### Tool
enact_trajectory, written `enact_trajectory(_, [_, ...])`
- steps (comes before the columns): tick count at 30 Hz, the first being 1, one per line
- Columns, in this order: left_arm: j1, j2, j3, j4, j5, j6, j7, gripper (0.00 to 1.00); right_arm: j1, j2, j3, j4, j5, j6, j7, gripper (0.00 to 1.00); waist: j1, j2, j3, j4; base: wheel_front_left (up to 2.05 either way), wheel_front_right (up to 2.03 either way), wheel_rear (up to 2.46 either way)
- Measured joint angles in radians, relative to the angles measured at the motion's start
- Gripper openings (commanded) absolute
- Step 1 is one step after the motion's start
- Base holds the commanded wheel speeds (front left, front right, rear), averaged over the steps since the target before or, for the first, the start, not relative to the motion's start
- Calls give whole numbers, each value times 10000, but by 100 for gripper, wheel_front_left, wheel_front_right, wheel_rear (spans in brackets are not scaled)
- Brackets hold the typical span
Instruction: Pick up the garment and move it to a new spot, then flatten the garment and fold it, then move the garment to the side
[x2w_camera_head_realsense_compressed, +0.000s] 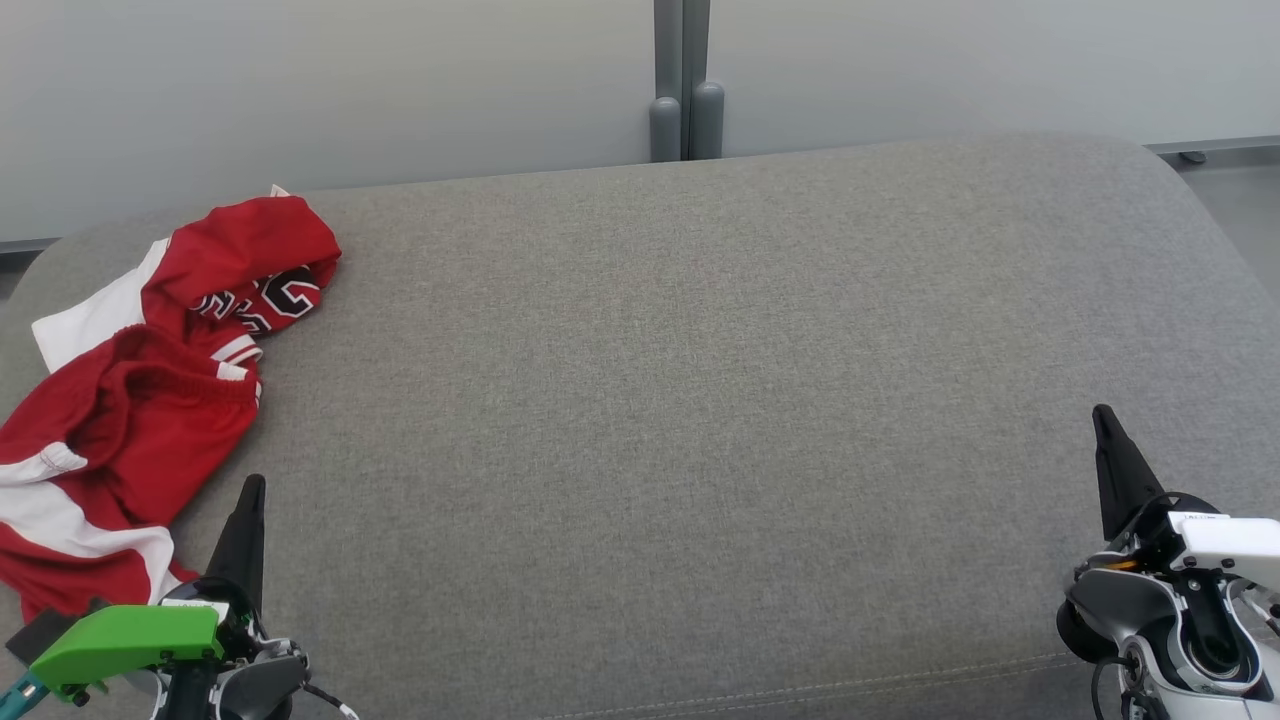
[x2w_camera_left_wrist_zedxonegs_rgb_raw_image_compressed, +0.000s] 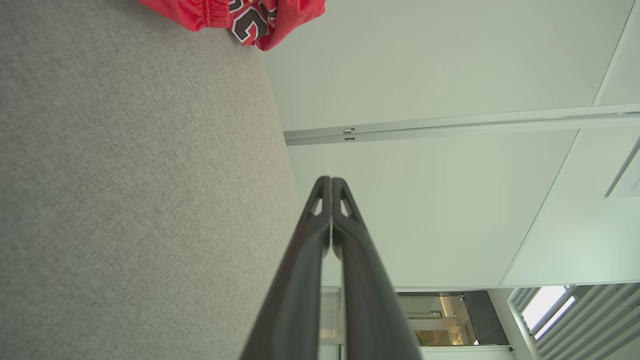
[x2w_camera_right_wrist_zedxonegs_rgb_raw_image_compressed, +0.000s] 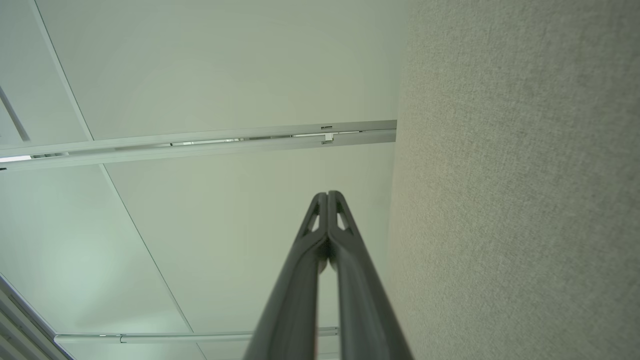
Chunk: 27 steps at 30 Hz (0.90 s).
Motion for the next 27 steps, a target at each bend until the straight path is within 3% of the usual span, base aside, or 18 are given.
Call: enact_trajectory(27, [0,-8,0,0,0,0,0,0,0,2,-2,0,-12,0,0,0,0,0,0,0,0,0,0])
